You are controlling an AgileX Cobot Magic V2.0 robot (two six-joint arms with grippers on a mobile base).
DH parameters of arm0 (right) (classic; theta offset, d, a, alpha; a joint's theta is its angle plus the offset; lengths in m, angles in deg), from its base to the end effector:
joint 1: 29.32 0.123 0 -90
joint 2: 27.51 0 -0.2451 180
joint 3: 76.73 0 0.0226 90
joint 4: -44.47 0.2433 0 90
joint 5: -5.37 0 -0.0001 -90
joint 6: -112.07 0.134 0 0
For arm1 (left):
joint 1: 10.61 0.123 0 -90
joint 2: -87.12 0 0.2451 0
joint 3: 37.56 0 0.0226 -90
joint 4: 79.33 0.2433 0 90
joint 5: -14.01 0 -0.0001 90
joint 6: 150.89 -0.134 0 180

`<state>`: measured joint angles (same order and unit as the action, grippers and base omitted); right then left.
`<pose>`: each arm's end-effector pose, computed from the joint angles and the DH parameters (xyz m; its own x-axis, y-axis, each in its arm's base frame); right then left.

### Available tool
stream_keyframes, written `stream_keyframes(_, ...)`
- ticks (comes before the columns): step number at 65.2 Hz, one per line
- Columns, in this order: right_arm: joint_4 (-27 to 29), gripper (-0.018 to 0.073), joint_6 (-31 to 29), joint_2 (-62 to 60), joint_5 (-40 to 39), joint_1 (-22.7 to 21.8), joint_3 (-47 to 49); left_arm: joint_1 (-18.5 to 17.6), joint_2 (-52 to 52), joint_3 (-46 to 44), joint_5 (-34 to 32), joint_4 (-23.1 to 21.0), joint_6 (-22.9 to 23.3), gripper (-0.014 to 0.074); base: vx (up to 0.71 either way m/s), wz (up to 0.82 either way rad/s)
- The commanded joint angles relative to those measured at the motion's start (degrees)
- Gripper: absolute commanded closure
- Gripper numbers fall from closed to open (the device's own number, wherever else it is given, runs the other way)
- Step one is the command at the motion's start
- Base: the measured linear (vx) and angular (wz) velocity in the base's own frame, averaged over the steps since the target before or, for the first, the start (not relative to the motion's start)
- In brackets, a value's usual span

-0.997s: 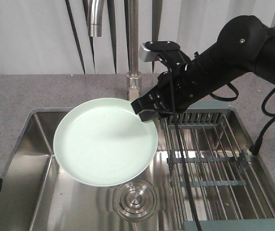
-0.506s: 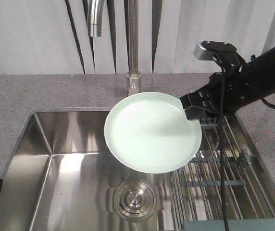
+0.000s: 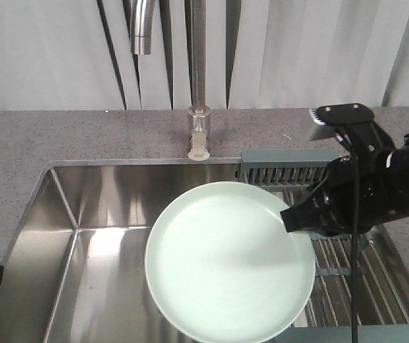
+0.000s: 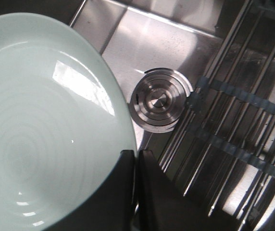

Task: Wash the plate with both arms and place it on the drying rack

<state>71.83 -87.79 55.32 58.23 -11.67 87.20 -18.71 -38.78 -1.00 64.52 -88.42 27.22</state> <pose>0.2504 0.1312 0.2446 -0.7909 -0.2944 -0.5365 -0.4999 0.8164 0.2890 0.1796 -0.0421 0.2382 -0.7803 0.0425 -0.6239 0.1632 0.9770 -0.1375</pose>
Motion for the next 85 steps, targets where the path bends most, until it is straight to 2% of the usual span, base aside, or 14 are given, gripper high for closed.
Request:
stream_keyframes(1, 1.51, 0.0568, 0.79, -1.28, -2.76, 2.88, 0.87, -0.03, -0.44, -1.34, -2.76, -0.84, 0.46, 0.0108, 0.00, 0.00)
stream_keyframes(20, 1.50, 0.0568, 1.99, 4.29, -6.68, 9.70, 3.21, -0.03, -0.44, -1.34, -2.71, -0.84, 0.46, 0.0108, 0.00, 0.00)
stream_keyframes(47, -1.54, 0.0568, 1.99, 20.48, -2.80, 11.93, 24.60, -0.03, -0.44, -1.34, -2.71, -0.84, 0.46, 0.0108, 0.00, 0.00)
stream_keyframes(56, -1.46, 0.0568, 1.99, 24.91, -2.55, 10.94, 30.91, -0.03, -0.44, -1.34, -2.71, -0.84, 0.46, 0.0108, 0.00, 0.00)
stream_keyframes(65, -1.23, 0.0568, 2.05, 27.11, -1.61, 7.85, 35.38, -0.03, -0.44, -1.34, -2.71, -0.84, 0.46, 0.0108, 0.00, 0.00)
stream_keyframes(85, -3.02, 0.0568, 3.99, 25.00, 0.37, -1.40, 34.22, -0.03, -0.44, -1.34, -2.71, -0.84, 0.46, 0.0108, 0.00, 0.00)
